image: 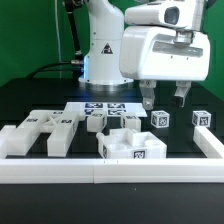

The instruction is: Assemble chair

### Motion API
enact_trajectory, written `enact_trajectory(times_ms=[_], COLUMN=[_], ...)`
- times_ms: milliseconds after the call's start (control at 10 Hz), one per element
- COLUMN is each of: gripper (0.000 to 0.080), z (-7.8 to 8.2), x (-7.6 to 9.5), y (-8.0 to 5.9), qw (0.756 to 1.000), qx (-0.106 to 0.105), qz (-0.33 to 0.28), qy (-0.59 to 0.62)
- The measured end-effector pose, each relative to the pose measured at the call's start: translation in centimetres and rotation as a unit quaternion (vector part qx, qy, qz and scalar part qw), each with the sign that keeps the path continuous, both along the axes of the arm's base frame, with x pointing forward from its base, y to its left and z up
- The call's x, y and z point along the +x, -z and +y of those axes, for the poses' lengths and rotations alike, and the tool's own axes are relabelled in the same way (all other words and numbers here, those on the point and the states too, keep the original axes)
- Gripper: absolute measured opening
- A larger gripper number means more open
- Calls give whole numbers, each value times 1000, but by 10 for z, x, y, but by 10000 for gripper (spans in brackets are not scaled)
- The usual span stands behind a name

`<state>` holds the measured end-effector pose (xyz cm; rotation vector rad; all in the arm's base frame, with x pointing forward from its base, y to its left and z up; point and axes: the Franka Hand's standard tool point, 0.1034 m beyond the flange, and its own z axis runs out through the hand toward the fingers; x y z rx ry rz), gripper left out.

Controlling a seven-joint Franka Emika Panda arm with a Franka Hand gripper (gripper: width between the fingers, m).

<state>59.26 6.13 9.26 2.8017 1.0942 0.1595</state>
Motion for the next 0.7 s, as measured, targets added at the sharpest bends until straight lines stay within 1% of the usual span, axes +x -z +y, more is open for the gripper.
enact_trajectory(times_ms=[600,700], gripper=[650,650], z=[-1,-10], x=[-1,-8], y=[1,7], qw=[1000,999], qx=[1,10], qz=[1,9], qy=[2,29])
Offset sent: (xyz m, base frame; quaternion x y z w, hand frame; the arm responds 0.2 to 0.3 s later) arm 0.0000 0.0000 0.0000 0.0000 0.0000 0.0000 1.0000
